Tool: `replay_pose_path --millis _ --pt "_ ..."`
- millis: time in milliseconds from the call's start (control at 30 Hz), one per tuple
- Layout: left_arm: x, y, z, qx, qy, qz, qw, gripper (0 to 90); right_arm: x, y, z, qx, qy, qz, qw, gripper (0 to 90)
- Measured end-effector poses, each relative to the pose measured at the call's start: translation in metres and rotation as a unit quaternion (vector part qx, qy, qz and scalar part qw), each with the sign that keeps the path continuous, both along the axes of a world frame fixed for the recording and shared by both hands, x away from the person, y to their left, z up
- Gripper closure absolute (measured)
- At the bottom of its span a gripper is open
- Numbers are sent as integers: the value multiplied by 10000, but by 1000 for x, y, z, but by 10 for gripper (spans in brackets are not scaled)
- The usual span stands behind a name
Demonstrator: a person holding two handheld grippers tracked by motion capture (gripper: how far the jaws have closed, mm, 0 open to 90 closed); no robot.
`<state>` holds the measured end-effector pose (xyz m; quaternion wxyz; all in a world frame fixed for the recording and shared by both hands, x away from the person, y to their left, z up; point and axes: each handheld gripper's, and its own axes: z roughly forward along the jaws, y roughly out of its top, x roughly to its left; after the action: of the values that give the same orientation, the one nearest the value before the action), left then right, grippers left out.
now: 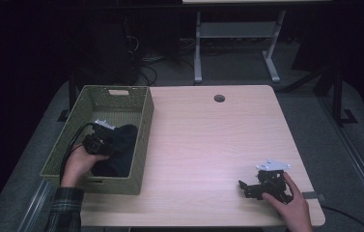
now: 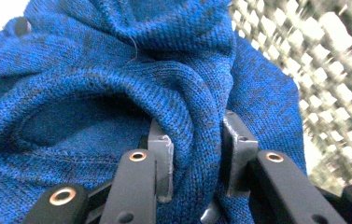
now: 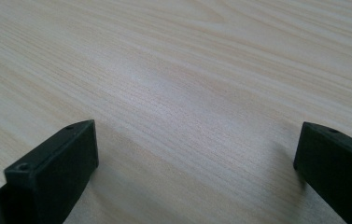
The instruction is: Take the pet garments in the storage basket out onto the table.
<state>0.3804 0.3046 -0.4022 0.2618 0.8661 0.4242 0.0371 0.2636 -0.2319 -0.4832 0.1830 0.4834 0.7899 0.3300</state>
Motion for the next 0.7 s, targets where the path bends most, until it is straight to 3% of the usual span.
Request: replay_pose_path --millis 133,300,333,367,433,700 --pt "-3 8 11 -295 -243 115 9992 695 0 0 0 1 1 0 10000 0" --pt "-8 21 27 -714 -645 314 9949 696 0 0 0 -1 0 0 10000 0" --pt "-8 21 27 -714 -645 314 9949 696 0 0 0 1 1 0 10000 0" --pt "-10 26 33 -951 -781 406 9916 697 0 0 0 0 -1 0 10000 0" --pt "-12 30 38 -1144 -935 487 9878 697 0 0 0 0 0 0 10000 0" --pt "-18 40 58 -1650 -1361 617 9749 700 0 0 0 0 1 0 10000 0"
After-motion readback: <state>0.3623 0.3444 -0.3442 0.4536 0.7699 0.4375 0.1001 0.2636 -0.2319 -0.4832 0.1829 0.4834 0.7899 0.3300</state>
